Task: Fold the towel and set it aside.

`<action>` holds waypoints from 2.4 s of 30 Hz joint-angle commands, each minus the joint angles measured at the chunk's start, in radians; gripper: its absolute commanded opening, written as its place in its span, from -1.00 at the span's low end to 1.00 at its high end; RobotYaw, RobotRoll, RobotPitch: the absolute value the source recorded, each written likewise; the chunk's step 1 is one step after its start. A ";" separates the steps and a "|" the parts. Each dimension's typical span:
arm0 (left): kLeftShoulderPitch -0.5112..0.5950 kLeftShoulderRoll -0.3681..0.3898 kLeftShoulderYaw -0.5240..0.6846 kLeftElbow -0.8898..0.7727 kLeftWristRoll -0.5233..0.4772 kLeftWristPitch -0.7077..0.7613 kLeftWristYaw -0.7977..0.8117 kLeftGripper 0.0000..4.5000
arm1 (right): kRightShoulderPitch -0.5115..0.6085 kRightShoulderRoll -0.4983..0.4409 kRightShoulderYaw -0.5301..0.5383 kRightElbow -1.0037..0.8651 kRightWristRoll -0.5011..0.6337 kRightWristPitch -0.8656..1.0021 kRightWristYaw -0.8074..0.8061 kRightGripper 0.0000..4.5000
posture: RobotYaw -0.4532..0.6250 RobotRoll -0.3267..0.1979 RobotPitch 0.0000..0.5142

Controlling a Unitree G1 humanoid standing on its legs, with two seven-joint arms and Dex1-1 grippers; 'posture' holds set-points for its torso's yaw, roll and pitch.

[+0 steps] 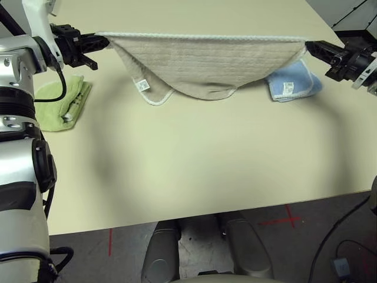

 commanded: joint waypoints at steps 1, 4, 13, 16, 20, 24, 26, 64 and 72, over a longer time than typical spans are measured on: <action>-0.012 0.019 0.012 0.042 0.019 -0.001 0.002 -0.99 | -0.039 -0.072 0.025 0.087 -0.030 0.011 0.081 -1.00 | -0.19 0.25 -0.02; -0.023 0.005 -0.001 0.055 0.026 0.017 -0.016 -0.99 | -0.073 -0.102 0.057 0.153 -0.044 0.053 0.139 -1.00 | -0.22 0.25 0.00; -0.122 -0.083 0.005 0.241 0.100 -0.116 0.224 -0.99 | -0.306 0.025 0.140 0.544 -0.288 -0.457 -0.184 -1.00 | -0.19 0.25 0.08; -0.195 -0.138 0.091 0.279 0.065 -0.370 0.446 -0.99 | -0.409 0.072 0.067 0.631 -0.278 -0.672 -0.336 -1.00 | -0.19 0.25 0.09; -0.302 -0.168 0.223 0.297 -0.010 -0.623 0.570 -0.99 | -0.488 0.087 -0.015 0.663 -0.238 -0.858 -0.374 -1.00 | -0.21 0.25 0.09; -0.272 -0.134 0.171 0.301 0.083 -0.756 0.584 -0.99 | -0.449 0.083 -0.038 0.660 -0.208 -0.826 -0.238 -1.00 | -0.23 0.25 0.10; -0.211 -0.109 0.085 0.304 0.164 -0.723 0.487 -0.99 | -0.383 0.070 -0.012 0.645 -0.220 -0.758 -0.129 -1.00 | -0.24 0.25 0.11; 0.078 0.239 -0.510 0.020 0.283 -0.365 -0.592 -0.99 | -0.086 -0.115 0.347 0.319 -0.461 -0.638 0.520 -1.00 | -0.24 0.25 0.04; 0.031 0.369 -0.779 -0.119 0.092 -0.345 -0.592 -0.99 | -0.091 -0.157 0.391 0.265 -0.444 -0.596 0.643 -1.00 | -0.23 0.25 0.03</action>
